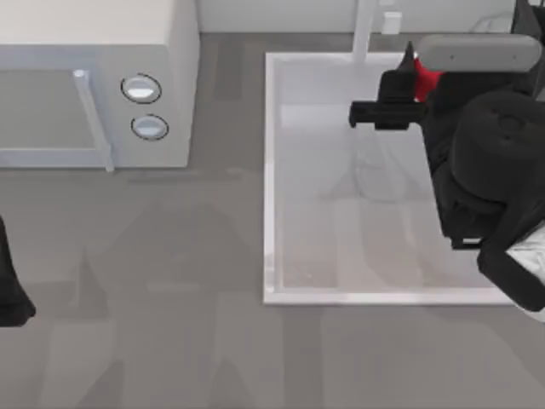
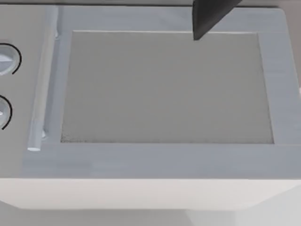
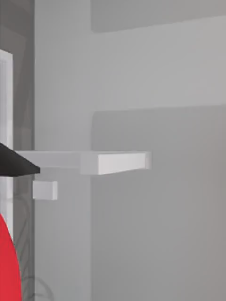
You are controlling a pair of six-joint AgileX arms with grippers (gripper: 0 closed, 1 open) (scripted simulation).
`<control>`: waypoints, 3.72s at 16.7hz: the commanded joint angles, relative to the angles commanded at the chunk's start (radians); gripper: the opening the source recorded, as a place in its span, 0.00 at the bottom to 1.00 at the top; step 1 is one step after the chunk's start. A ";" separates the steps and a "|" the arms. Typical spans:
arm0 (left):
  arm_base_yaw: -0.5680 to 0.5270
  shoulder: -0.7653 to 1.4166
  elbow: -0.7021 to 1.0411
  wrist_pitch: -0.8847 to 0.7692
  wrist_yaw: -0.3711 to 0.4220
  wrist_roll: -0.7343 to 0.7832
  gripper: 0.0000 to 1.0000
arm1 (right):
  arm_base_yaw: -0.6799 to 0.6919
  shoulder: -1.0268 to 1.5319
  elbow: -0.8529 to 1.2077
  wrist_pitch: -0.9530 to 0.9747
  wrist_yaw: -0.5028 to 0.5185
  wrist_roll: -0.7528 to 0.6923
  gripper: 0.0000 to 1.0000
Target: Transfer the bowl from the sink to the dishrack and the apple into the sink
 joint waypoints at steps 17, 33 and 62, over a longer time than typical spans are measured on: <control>0.000 0.000 0.000 0.000 0.000 0.000 1.00 | 0.002 0.612 -0.100 0.720 0.010 -0.005 0.00; 0.000 0.000 0.000 0.000 0.000 0.000 1.00 | 0.002 0.612 -0.100 0.720 0.010 -0.005 1.00; 0.000 0.000 0.000 0.000 0.000 0.000 1.00 | -0.533 -1.117 -0.557 -0.532 -0.419 0.043 1.00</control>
